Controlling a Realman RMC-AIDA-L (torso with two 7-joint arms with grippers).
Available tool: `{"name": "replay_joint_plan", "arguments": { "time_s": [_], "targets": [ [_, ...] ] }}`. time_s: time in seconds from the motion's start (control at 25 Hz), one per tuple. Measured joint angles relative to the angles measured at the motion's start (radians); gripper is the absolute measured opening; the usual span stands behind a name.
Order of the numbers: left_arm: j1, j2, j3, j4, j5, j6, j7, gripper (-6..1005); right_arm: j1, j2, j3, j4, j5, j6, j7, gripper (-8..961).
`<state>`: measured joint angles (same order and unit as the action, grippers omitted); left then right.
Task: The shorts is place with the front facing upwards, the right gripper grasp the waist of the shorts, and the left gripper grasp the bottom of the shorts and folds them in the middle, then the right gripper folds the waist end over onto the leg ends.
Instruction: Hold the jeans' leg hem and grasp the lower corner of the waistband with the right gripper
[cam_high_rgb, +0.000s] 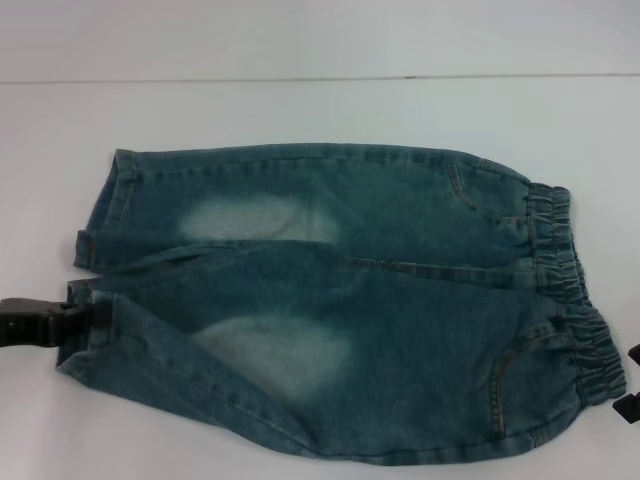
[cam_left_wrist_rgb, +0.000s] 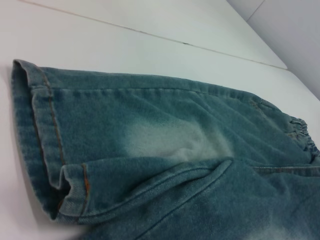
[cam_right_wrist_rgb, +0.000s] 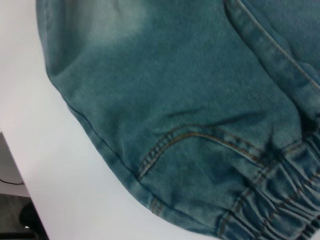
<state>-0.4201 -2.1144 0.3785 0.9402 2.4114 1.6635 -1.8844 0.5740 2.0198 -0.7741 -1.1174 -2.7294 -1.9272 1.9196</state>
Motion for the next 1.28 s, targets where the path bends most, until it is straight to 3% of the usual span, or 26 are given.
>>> {"name": "replay_joint_plan", "arguments": {
  "time_s": [0.76,1.24,1.28],
  "targets": [
    [0.004,-0.009,0.004,-0.002,0.0,0.006,0.009,-2,0.024,0.038,-0.059,0.026,-0.04,0.051,0.008,940],
    [0.012,-0.008,-0.001,-0.012,0.0,0.0,0.023,-1,0.023,0.027,-0.061,0.026,0.037,0.041,-0.003,894],
    [0.012,-0.008,-0.002,-0.012,0.0,0.0,0.025,-1,0.023,0.027,-0.062,0.025,0.037,0.041,-0.003,858]
  ]
}}
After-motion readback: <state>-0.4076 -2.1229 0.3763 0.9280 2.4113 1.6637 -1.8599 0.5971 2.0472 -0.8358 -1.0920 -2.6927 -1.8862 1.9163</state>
